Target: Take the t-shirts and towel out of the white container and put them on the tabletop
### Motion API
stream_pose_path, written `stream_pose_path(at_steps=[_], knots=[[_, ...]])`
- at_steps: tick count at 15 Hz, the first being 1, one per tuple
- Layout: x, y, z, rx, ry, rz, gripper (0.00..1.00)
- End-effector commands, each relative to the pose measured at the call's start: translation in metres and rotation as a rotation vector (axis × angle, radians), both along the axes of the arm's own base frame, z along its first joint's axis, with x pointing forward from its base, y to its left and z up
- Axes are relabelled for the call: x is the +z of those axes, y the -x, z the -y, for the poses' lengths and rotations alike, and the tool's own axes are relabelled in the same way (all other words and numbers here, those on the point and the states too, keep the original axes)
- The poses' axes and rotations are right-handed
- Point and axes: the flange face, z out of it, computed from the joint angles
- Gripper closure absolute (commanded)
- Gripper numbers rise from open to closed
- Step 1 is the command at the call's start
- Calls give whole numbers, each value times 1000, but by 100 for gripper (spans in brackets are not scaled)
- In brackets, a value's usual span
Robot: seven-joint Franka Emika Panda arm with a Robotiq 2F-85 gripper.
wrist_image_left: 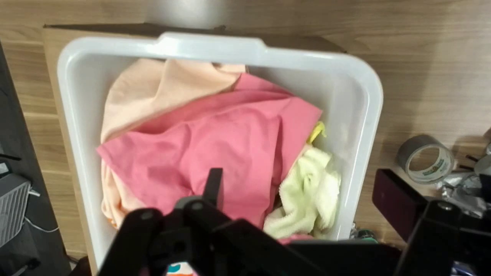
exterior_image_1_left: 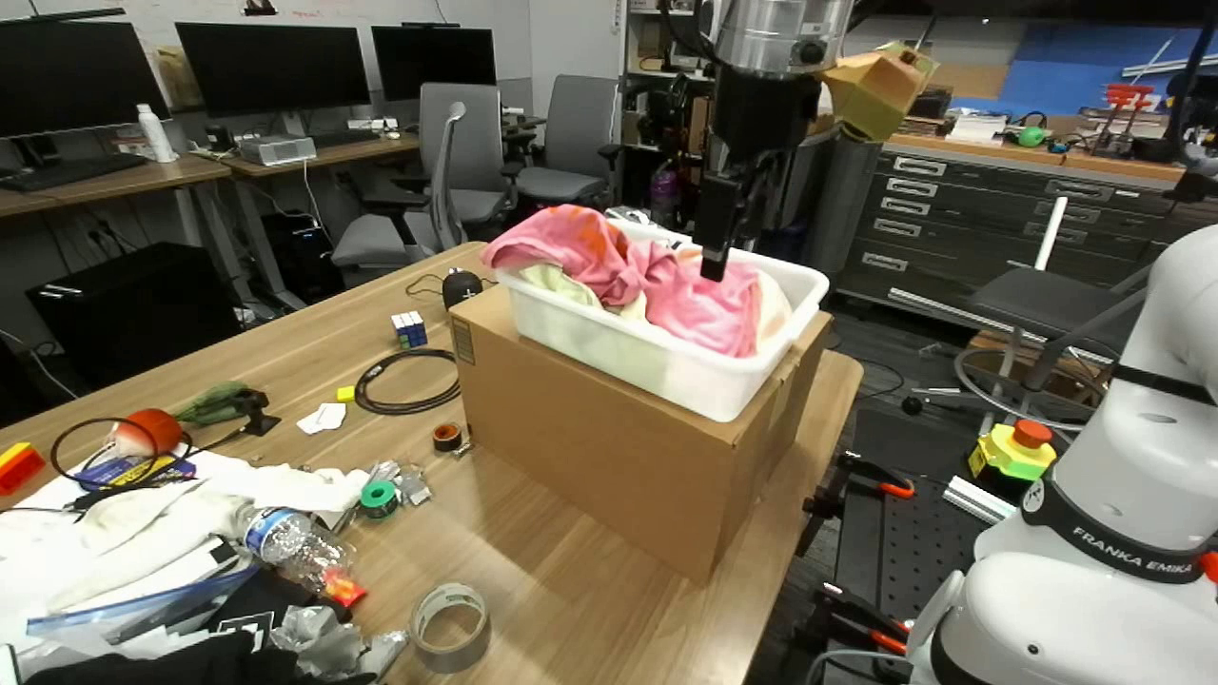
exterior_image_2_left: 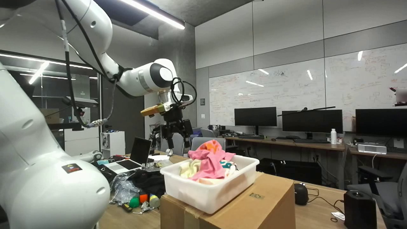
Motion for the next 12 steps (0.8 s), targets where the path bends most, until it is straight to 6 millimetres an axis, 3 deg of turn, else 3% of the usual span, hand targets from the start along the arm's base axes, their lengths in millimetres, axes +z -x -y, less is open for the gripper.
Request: stream_pose_path(at_steps=[1,6,12], knots=[[-9,-37,9,9,21,76,0],[-30,-76,30,19,67,146,0],[-38,-105,51,-35,123,209,0]])
